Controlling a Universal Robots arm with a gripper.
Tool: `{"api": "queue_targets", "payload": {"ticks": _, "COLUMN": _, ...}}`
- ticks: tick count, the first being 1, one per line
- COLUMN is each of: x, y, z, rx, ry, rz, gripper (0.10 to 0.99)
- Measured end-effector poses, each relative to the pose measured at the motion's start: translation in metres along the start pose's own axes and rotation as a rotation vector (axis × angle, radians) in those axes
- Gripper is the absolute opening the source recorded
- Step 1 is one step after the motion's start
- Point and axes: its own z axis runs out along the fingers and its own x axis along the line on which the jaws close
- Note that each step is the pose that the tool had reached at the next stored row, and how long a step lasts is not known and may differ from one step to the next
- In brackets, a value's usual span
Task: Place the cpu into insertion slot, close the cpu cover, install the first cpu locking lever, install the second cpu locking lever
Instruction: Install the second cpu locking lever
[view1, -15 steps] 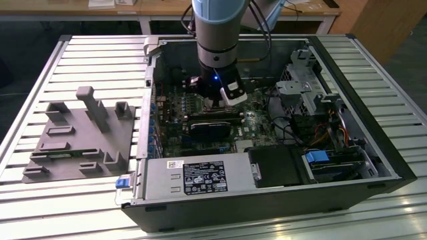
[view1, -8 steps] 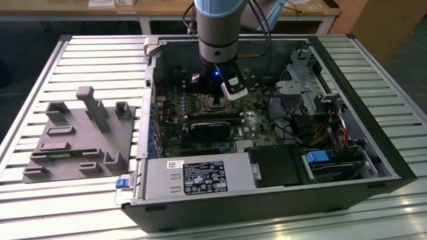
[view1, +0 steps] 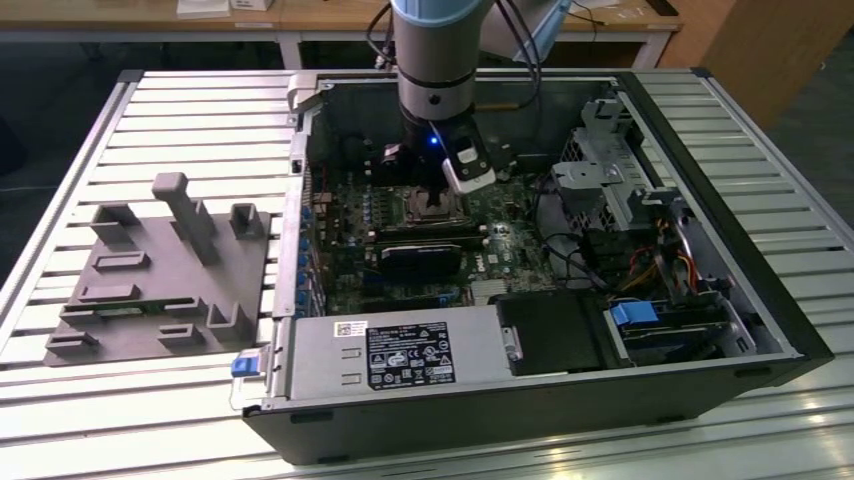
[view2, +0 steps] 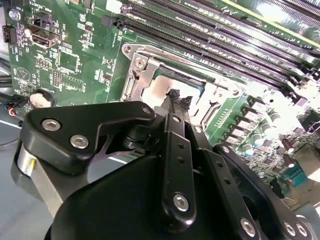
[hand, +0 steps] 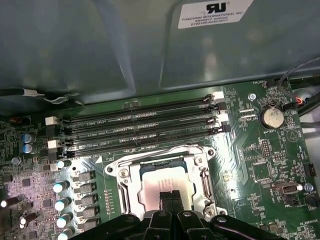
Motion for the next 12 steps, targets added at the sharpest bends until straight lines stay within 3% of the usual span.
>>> {"api": "queue_targets", "payload": {"ticks": 12, "x": -0.0003, "y": 0.0015, "z": -0.0068, "rx": 0.001, "ry": -0.0002, "rz": 0.000, "gripper": 0.102}}
